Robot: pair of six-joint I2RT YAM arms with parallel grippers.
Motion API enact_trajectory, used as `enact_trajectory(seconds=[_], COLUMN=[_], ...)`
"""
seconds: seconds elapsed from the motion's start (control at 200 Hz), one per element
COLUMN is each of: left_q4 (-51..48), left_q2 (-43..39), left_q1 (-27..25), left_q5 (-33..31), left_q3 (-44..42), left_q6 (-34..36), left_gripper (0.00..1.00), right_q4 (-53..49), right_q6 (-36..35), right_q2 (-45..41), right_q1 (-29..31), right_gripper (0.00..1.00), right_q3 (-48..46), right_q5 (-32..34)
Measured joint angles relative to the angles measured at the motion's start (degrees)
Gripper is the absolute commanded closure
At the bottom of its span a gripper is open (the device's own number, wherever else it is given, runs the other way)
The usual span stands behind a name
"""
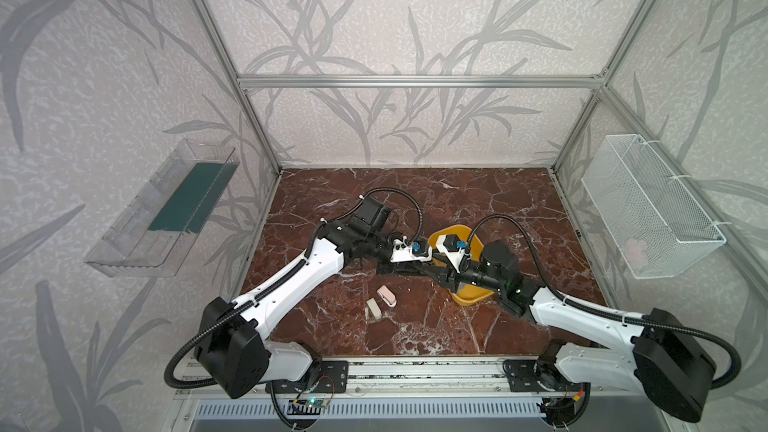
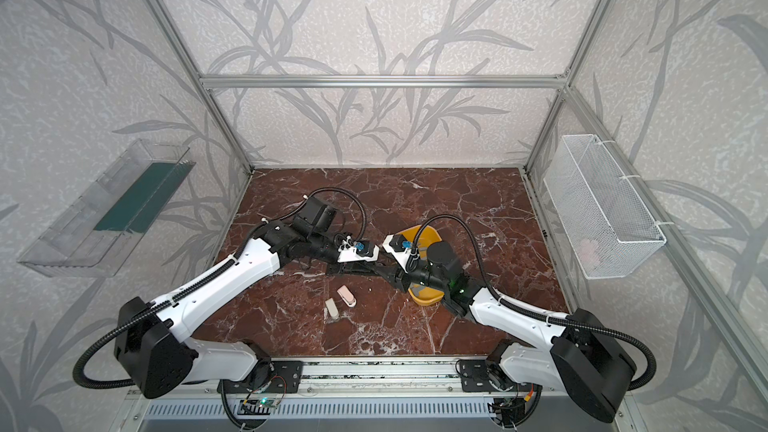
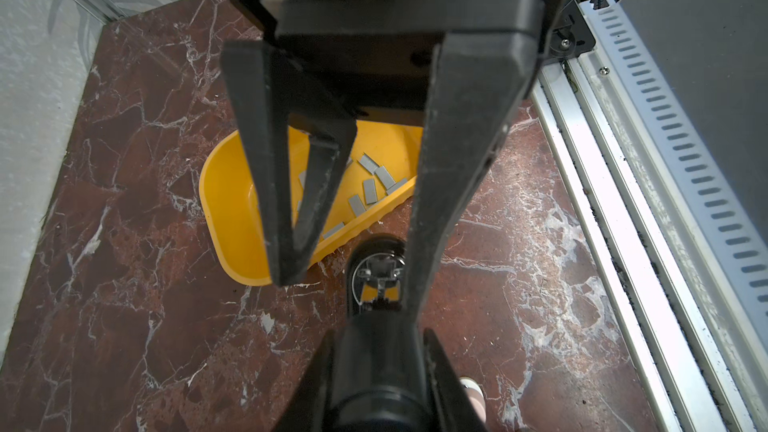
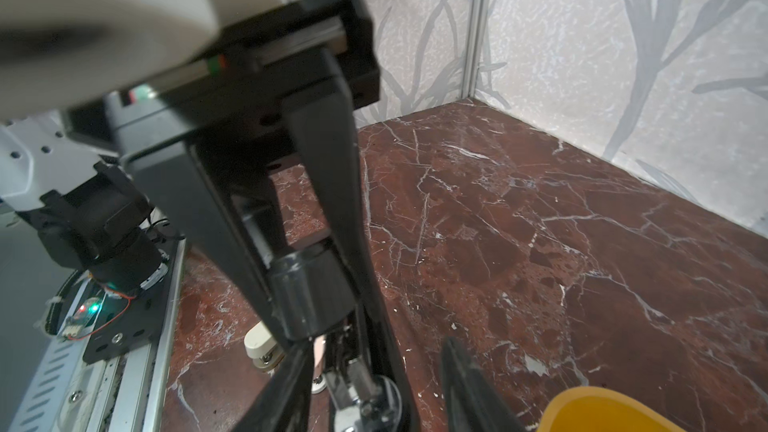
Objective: Load the staples into the stapler
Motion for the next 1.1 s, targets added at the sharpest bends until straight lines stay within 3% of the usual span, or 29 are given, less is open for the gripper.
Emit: enact_trajectory(seconds=[0.59, 1.1], left_q4=[-2.29, -3.87], left_q2=[-2.21, -4.63], left_q1=[1.44, 3.26], left_q5=[3.23, 4.33], left_q3=[0.00, -0.07], left_q6=[0.92, 1.36], left_gripper=[1.00, 1.00], right_q4=[-3.78, -6.82], right_q6=[-6.12, -9.46], right_q2=[4.85, 7.72], right_q1=[2.43, 3.37], right_gripper=[0.76, 0.77], right_q3=[4.87, 7.78], right_q5=[-2.84, -3.34])
